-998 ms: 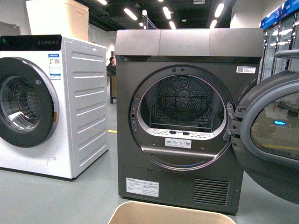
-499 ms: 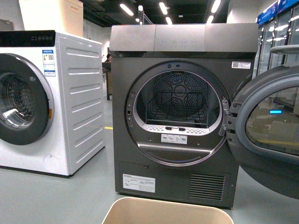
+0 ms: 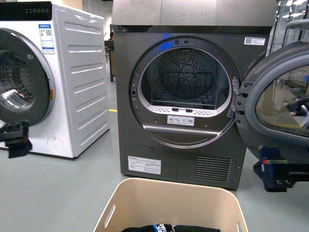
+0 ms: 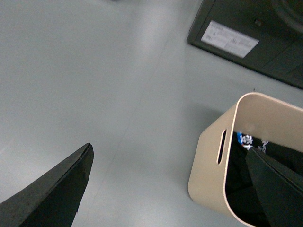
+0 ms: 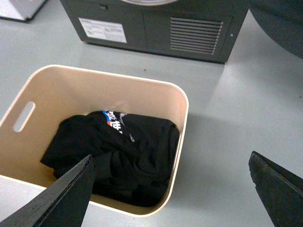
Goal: Move hamper under clothes hanger
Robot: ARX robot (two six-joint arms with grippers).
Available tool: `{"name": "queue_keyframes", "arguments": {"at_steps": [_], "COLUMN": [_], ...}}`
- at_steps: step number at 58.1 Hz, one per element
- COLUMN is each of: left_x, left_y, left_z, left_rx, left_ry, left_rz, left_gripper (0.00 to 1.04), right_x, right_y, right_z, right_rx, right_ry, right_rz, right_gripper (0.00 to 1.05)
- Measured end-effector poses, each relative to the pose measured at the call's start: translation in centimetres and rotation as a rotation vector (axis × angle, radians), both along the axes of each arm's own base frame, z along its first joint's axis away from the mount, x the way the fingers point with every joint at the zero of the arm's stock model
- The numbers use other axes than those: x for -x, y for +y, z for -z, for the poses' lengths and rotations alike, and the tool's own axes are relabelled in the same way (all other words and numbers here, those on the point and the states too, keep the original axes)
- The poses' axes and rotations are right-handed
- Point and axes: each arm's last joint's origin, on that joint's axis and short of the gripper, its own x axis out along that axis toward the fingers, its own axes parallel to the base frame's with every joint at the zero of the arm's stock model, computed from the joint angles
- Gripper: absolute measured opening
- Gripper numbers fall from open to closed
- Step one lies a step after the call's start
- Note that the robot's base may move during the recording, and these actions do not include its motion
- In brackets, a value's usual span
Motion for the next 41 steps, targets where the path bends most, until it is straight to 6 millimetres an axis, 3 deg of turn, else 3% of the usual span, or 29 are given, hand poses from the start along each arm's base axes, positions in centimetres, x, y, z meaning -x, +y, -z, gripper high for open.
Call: {"name": "queue_keyframes", "arguments": {"at_steps": [12,23,41], "left_x": [-5.1,-8.9,-11.0], "left_y": [-2.4,-5.3,-8.2], "left_z": [5.7,9.2,13.6], "left_rx": [-0.052,-0.124,-0.168], "left_ry": [0.176,0.255,0.306], "left_rz": [0.043,0.162,0.249], "left_gripper": [0.98,0.98,0.98], "right_x": [-4.3,-7.8,-11.7], "right_y": [0.1,0.3,0.2], "right_z": [4.8,9.0,12.3], "right_rx": [0.049,0.081,0.127], "right_ry": [0.137,0.246,0.309], "right_rz": [0.034,0.055,0.101], "right_gripper": [0.97,0.97,0.97]}}
